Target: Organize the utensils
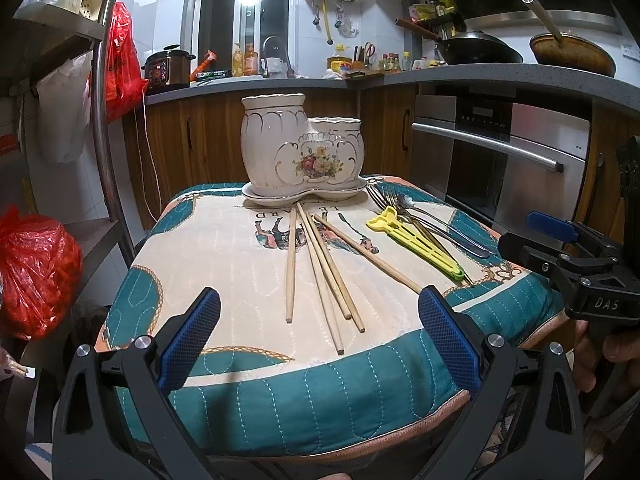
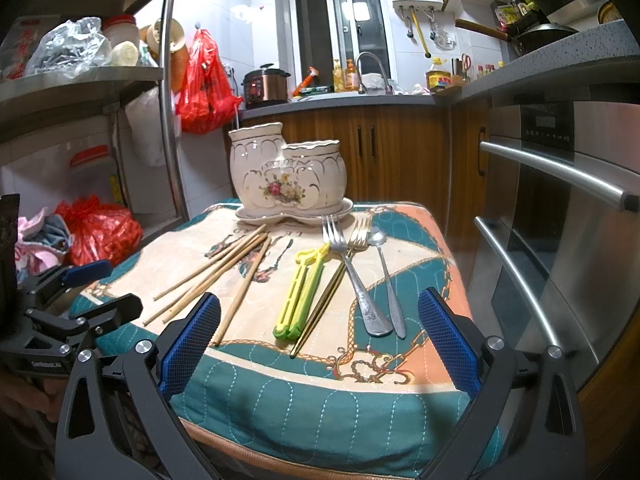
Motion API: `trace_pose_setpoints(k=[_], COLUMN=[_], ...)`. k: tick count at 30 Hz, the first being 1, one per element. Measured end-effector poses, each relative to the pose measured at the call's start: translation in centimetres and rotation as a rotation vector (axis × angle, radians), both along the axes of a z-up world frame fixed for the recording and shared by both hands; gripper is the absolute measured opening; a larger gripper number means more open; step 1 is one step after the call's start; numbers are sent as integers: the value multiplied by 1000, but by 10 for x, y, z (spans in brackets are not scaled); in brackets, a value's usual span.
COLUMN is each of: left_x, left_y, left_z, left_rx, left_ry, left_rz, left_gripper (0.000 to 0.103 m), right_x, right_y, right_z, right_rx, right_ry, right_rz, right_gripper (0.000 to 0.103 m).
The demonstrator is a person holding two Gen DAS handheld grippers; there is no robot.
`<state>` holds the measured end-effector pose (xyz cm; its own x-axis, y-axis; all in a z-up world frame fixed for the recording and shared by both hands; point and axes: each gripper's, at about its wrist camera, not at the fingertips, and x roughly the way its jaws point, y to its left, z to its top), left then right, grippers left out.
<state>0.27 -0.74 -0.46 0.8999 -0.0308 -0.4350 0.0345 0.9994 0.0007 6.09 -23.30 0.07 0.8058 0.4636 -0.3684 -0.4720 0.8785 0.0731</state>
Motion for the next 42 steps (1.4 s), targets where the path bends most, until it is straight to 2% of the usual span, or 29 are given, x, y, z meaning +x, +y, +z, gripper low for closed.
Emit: trace_pose_setpoints(k=[13,42], left_x=[1,5], left_y=[4,-1], left_z=[-3,-5], left_rx=[-27,-13], left_ry=[23,45], left_rz=[-18,-24], left_gripper=[98,98], right_x=[1,4], right_y=[-1,-4], right_z=[-3,-1], right_rx=[1,13], right_ry=[8,25], right_rz=[-14,-23], right_gripper=[98,98])
